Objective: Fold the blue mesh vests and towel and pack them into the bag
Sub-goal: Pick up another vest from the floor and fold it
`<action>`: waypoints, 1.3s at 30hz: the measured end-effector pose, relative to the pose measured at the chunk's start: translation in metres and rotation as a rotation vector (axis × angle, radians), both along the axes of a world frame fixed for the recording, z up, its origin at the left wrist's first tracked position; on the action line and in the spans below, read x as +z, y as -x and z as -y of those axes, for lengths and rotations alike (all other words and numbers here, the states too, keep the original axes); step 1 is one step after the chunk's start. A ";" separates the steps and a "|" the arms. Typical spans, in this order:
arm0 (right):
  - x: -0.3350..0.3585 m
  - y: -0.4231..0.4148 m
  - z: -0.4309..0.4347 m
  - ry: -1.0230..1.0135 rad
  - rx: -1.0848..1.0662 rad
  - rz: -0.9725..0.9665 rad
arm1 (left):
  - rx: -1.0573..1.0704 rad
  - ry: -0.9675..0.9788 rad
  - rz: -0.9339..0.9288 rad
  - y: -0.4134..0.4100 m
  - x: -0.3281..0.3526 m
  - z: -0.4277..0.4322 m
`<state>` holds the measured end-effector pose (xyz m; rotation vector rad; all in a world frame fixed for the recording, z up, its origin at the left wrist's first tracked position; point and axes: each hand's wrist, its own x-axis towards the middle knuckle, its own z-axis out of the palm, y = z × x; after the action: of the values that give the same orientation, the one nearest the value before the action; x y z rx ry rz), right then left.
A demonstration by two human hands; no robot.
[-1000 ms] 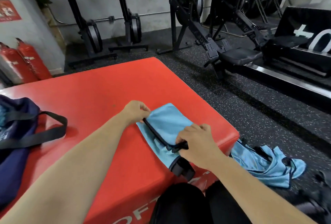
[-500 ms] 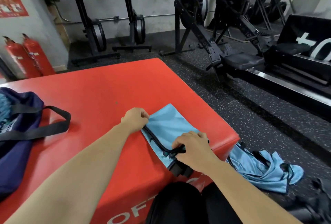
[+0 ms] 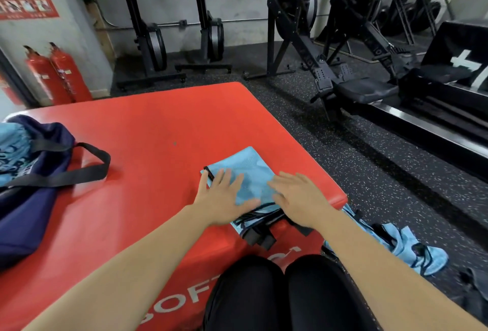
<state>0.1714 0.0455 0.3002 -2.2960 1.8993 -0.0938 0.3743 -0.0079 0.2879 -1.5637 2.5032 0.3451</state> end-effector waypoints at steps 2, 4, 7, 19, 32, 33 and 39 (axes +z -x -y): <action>-0.009 0.003 -0.010 -0.160 0.015 -0.049 | 0.011 -0.042 0.047 -0.006 -0.010 -0.012; -0.017 0.006 -0.016 -0.191 0.006 -0.039 | 0.026 -0.030 0.061 -0.009 -0.015 -0.013; -0.020 0.008 -0.015 -0.208 0.010 -0.063 | 0.022 -0.023 0.096 -0.008 -0.016 -0.010; 0.012 0.042 0.034 0.063 -0.241 0.462 | 0.591 0.089 -0.344 -0.021 0.016 0.040; -0.014 -0.004 0.177 -0.265 -0.368 0.522 | 0.582 -0.212 -0.493 -0.026 0.019 0.115; -0.013 -0.005 0.184 -0.267 -0.364 0.597 | 0.611 -0.207 -0.556 -0.028 0.021 0.122; -0.017 -0.005 0.191 0.008 -0.324 0.359 | 0.668 -0.225 -0.580 -0.028 0.020 0.153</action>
<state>0.1763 -0.1458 0.2833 -1.8011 2.0466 -0.5138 0.4021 -0.1605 0.3081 -2.4178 2.0571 1.2759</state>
